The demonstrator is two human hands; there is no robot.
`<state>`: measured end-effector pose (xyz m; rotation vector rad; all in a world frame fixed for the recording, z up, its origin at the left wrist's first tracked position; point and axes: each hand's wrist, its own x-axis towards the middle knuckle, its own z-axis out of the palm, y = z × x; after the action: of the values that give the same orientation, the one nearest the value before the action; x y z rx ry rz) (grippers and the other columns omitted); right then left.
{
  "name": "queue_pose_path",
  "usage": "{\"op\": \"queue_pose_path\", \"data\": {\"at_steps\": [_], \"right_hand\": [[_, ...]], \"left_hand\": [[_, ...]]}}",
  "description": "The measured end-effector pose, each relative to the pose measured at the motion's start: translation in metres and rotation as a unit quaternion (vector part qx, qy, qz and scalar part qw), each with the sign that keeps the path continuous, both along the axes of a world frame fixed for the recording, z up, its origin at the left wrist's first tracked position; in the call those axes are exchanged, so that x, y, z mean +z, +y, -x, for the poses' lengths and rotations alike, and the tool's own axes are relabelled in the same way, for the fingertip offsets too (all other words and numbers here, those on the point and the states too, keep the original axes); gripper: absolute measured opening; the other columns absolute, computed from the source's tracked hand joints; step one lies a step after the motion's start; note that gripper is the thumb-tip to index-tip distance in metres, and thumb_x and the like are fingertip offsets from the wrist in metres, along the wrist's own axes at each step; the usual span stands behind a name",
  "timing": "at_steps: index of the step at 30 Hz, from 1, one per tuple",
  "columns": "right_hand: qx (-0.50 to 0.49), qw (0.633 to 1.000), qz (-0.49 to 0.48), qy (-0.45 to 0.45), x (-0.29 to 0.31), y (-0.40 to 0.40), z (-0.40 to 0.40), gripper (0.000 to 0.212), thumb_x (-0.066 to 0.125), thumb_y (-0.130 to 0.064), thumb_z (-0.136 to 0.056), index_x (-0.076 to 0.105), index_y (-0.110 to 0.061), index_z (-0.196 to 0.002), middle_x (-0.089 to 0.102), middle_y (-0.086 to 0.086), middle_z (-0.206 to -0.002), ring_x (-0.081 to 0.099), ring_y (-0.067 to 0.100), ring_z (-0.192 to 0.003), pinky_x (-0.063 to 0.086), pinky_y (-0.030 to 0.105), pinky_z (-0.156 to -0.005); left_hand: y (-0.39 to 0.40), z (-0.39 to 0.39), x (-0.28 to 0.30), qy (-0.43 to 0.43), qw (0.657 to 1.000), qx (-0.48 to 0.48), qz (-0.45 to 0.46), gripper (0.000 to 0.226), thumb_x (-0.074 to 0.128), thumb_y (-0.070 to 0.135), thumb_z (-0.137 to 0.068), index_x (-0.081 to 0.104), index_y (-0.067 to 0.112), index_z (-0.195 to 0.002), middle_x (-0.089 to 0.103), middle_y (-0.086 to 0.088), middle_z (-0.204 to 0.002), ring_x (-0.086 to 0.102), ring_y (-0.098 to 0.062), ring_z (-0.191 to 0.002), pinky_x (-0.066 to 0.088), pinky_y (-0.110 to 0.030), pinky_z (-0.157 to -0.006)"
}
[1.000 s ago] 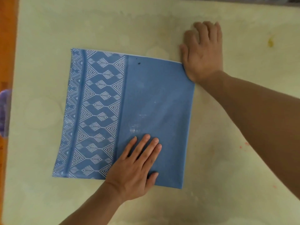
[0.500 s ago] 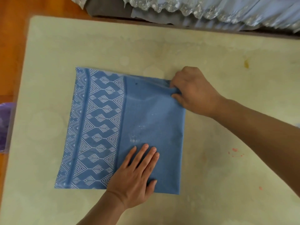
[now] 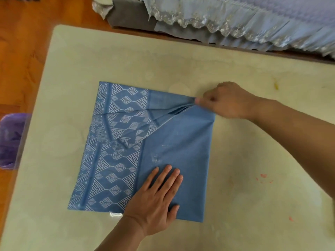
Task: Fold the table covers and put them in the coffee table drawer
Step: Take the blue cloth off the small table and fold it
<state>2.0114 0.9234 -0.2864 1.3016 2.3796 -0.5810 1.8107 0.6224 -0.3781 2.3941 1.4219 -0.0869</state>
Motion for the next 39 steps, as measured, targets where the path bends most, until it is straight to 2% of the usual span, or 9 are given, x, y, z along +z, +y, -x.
{"op": "queue_pose_path", "data": {"at_steps": [4,10,13,16,19,22,26,31,39], "right_hand": [[-0.1,0.995,0.001,-0.015,-0.009,0.014,0.006,0.03,0.041,-0.037,-0.104,0.062,-0.017,-0.1,0.065,0.007,-0.101,0.057,0.026,-0.088,0.043,0.035,-0.073],[-0.141,0.987,0.062,-0.049,-0.01,0.014,0.03,0.031,0.044,-0.038,-0.105,0.058,-0.011,-0.112,0.062,0.008,-0.114,0.053,0.025,-0.094,0.042,0.033,-0.078],[-0.139,0.982,0.126,0.014,0.005,0.0,0.019,0.044,0.043,-0.059,-0.1,0.062,-0.019,-0.099,0.062,-0.005,-0.095,0.057,0.021,-0.091,0.042,0.031,-0.076],[-0.015,0.996,0.004,0.083,0.005,-0.031,0.001,0.011,0.059,-0.031,-0.086,0.059,-0.021,-0.082,0.059,-0.003,-0.075,0.062,0.032,-0.076,0.037,0.029,-0.067],[0.069,0.987,-0.129,0.068,-0.01,-0.075,-0.007,0.019,0.051,-0.008,-0.078,0.067,-0.013,-0.088,0.062,0.009,-0.084,0.057,0.035,-0.08,0.047,0.04,-0.078],[0.103,0.976,-0.186,0.037,-0.023,-0.104,-0.006,0.022,0.047,-0.002,-0.086,0.065,-0.009,-0.096,0.061,0.011,-0.099,0.054,0.036,-0.096,0.042,0.044,-0.094],[0.038,0.979,-0.187,0.065,-0.028,-0.103,-0.004,0.031,0.042,-0.003,-0.084,0.067,-0.005,-0.102,0.063,0.014,-0.101,0.055,0.038,-0.093,0.046,0.045,-0.09],[-0.194,0.963,-0.13,0.138,-0.006,-0.09,-0.007,0.047,0.043,0.001,-0.079,0.057,-0.008,-0.123,0.067,0.015,-0.097,0.06,0.037,-0.083,0.047,0.035,-0.068],[-0.345,0.92,-0.036,0.18,0.0,-0.067,0.004,0.024,0.042,-0.006,-0.091,0.059,-0.018,-0.103,0.07,0.007,-0.098,0.062,0.027,-0.082,0.052,0.038,-0.072]], "left_hand": [[0.0,-0.001,0.002,0.001,1.0,-0.002,0.005,0.08,0.052,0.052,-0.092,0.034,0.01,-0.157,0.025,-0.009,-0.166,0.02,-0.03,-0.154,0.017,-0.051,-0.122],[0.003,-0.001,0.008,-0.007,0.999,0.003,0.043,0.079,0.051,0.052,-0.093,0.031,0.011,-0.158,0.022,-0.007,-0.167,0.017,-0.028,-0.155,0.015,-0.05,-0.122],[0.01,0.004,0.025,-0.046,0.991,0.002,0.122,0.079,0.049,0.053,-0.089,0.034,0.016,-0.157,0.019,-0.001,-0.168,0.009,-0.022,-0.157,0.01,-0.046,-0.122],[0.045,0.019,0.045,-0.192,0.959,0.094,0.184,0.06,0.054,0.044,-0.09,0.045,0.028,-0.147,0.031,0.007,-0.162,0.024,-0.012,-0.151,0.027,-0.044,-0.12],[0.104,0.037,0.057,-0.147,0.98,0.134,-0.023,0.071,0.077,0.026,-0.082,0.046,0.02,-0.145,0.044,-0.015,-0.149,0.048,-0.035,-0.134,0.048,-0.052,-0.104],[0.166,0.05,0.063,0.005,0.993,0.071,-0.09,0.097,0.082,0.039,-0.076,0.033,0.018,-0.157,0.027,-0.022,-0.161,0.025,-0.045,-0.148,0.024,-0.056,-0.119],[0.212,0.051,0.049,0.112,0.991,-0.059,-0.04,0.084,0.068,0.05,-0.084,0.032,0.022,-0.155,0.0,-0.019,-0.168,0.0,-0.044,-0.154,0.004,-0.059,-0.124],[0.225,0.034,0.055,0.098,0.986,-0.09,-0.099,0.056,0.062,0.039,-0.077,0.053,0.012,-0.126,0.053,-0.018,-0.126,0.048,-0.039,-0.122,0.024,-0.056,-0.118],[0.18,0.019,0.059,0.025,0.981,-0.059,-0.184,0.035,0.051,-0.001,-0.083,0.058,0.008,-0.116,0.054,-0.009,-0.098,0.051,-0.029,-0.087,0.043,-0.04,-0.074]]}}
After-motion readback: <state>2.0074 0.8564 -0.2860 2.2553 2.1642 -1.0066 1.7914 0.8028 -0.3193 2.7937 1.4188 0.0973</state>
